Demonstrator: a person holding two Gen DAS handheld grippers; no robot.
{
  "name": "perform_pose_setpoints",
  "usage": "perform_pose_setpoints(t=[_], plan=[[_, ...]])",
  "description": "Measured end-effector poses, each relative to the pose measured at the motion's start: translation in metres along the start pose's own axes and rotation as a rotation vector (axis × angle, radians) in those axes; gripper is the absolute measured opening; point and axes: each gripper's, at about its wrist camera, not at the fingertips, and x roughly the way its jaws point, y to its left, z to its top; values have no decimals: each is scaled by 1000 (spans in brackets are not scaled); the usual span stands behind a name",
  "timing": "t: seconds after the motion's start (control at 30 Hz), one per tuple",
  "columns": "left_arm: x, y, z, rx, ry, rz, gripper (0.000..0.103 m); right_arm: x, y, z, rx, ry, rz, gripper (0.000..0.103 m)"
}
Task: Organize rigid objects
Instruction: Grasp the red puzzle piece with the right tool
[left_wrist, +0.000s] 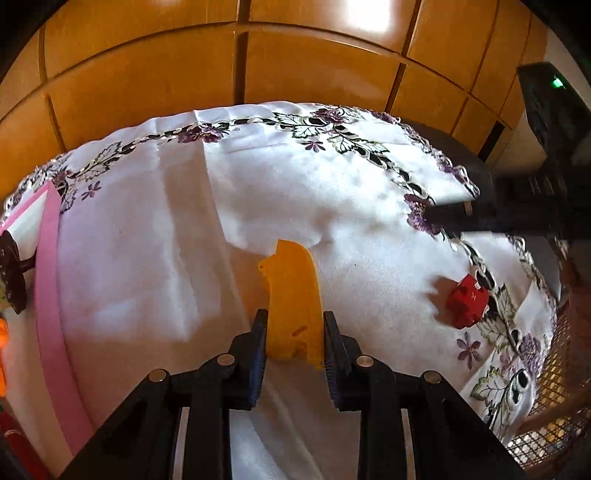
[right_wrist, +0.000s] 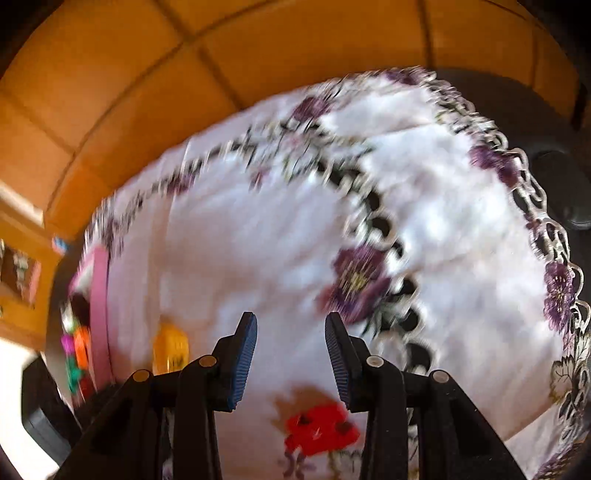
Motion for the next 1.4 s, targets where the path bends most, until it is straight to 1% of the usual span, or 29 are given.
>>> perform_pose_setpoints(t=[0.03, 0.1, 0.23, 0.37, 0.47, 0.53, 0.6, 0.7, 0.8, 0.93, 1.0, 1.03, 1.07, 1.13, 1.2, 1.3, 1.4], plan=[[0, 1, 0, -8, -3, -8, 28, 1, 4, -3, -29, 23, -11, 38], [0, 1, -2, -6, -12, -8, 28, 0, 12, -12, -98, 72, -61, 38], [-1, 1, -2, -13, -21, -9, 28, -1, 15, -21, -148, 125, -96, 41], [-1, 4, -2, -29, -19, -23, 28, 6, 22, -28, -203, 179, -147, 44], [-1, 4, -2, -32, -19, -25, 28, 10, 29, -27, -237, 201, -172, 47], [-1, 4, -2, -33, -20, -24, 28, 14, 33, -27, -257, 225, -191, 51], [-2, 5, -2, -36, -20, -28, 28, 18, 38, -27, -280, 251, -220, 52], [-2, 7, -3, -43, -22, -38, 28, 19, 41, -28, -299, 273, -230, 52], [-3, 8, -3, -48, -24, -44, 28, 20, 44, -31, -304, 277, -232, 53], [-3, 9, -3, -61, -27, -52, 29, 24, 43, -35, -319, 295, -232, 66], [-3, 9, -4, -60, -29, -52, 29, 31, 42, -40, -326, 311, -252, 65], [-3, 9, -4, -61, -30, -52, 29, 35, 42, -43, -335, 326, -270, 59], [-3, 9, -4, -62, -30, -53, 29, 37, 42, -45, -340, 330, -267, 56], [-3, 10, -4, -64, -32, -54, 29, 34, 44, -44, -343, 305, -259, 46], [-4, 9, -5, -60, -35, -50, 29, 31, 48, -43, -360, 269, -286, 46], [-4, 9, -6, -59, -42, -47, 29, 28, 51, -34, -316, 197, -241, 46], [-4, 8, -6, -54, -44, -43, 29, 28, 51, -16, -232, 92, -183, 46]])
